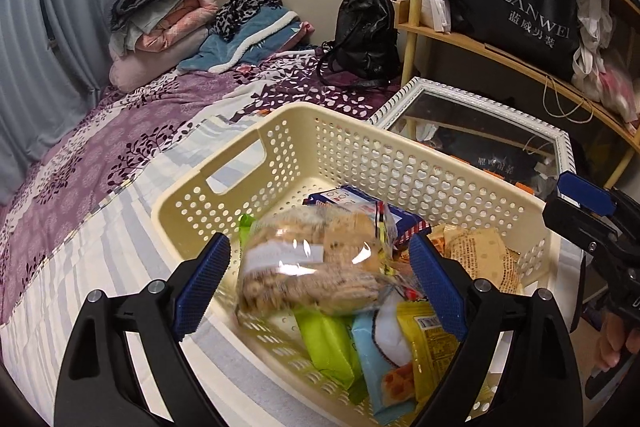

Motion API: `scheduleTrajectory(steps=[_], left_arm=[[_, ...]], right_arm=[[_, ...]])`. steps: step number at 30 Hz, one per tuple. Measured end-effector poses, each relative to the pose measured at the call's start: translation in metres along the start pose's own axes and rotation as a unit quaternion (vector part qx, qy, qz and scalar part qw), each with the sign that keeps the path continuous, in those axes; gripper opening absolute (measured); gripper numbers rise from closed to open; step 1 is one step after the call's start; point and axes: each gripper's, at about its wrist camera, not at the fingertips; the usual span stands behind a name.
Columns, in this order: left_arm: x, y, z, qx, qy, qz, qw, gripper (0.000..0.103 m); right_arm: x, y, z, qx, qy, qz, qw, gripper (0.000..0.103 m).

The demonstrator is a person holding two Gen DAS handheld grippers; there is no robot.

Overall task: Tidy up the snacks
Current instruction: 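Carry the cookie bag into the basket and open the left gripper, then withdraw both open grippers from the basket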

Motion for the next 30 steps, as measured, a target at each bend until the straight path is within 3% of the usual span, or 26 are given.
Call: scheduleTrajectory(steps=[17, 30], left_arm=[[-0.009, 0.016, -0.028, 0.014, 0.031, 0.008, 0.9994, 0.098], [-0.018, 0.003, -0.05, 0.074, 0.033, -0.015, 0.9966, 0.098]], right_arm=[[0.003, 0.008, -0.019, 0.005, 0.015, 0.0, 1.0, 0.069], [0.005, 0.013, -0.033, 0.018, 0.026, 0.006, 0.999, 0.069]])
Point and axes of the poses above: each gripper's, at about its wrist camera, not at the fingertips, and y roughly against the way its jaws point, z to its right, x to its top, and after that the axes turned 15 degrees about x, right-handed
